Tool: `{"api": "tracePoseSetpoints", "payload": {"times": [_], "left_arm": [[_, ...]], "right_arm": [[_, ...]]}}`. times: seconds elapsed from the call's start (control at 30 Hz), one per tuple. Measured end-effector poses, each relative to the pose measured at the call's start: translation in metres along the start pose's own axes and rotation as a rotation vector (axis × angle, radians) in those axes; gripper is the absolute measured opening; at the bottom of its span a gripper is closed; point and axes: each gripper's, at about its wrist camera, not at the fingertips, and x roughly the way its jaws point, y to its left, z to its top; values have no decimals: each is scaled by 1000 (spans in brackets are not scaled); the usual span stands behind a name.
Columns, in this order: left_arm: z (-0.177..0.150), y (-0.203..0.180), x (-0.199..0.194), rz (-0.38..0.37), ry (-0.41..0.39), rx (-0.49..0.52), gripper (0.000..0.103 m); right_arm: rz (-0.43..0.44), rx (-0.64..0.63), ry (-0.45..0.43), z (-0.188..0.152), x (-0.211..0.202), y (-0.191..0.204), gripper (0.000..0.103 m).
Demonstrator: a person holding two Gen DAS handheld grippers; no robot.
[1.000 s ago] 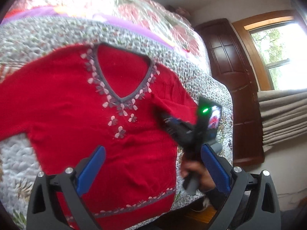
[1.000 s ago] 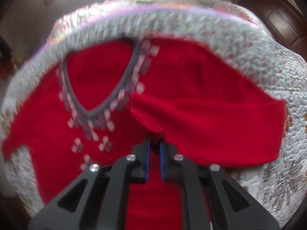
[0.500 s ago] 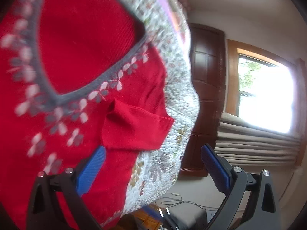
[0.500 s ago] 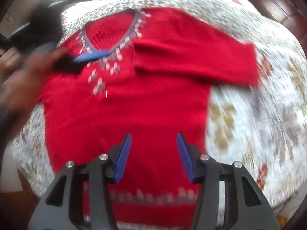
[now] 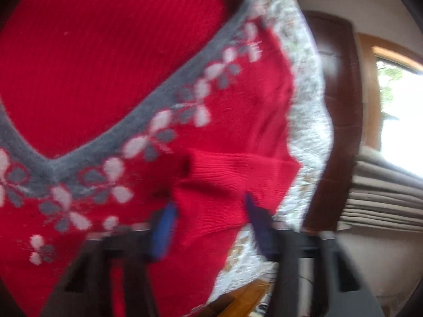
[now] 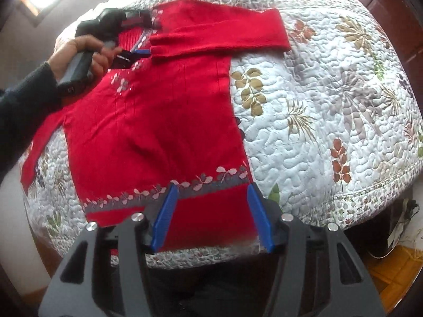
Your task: Fold small clothes
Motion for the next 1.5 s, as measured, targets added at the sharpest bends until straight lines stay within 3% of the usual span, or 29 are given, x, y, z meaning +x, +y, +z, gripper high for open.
{"api": "tracePoseSetpoints", "payload": {"times": [0.07,0.33,0.57,0.9,1.5], "left_arm": [[1,0,-3,46,1,12,6],[-5,-37,-54,45,-61,195,4],[-15,-52,-139,74,-159,334,4],[-11,9,-213,148,-246,286,4],[-14,108,-243,203,-284,150,4]], "right_arm": [[14,17,-7,2,-4,0,55],[14,24,-15,0,-10,12,55],[35,20,-4,1,-7,31,55],[41,-20,17,3,-2,54,55],[42,-56,50,7,9,69,55]]}}
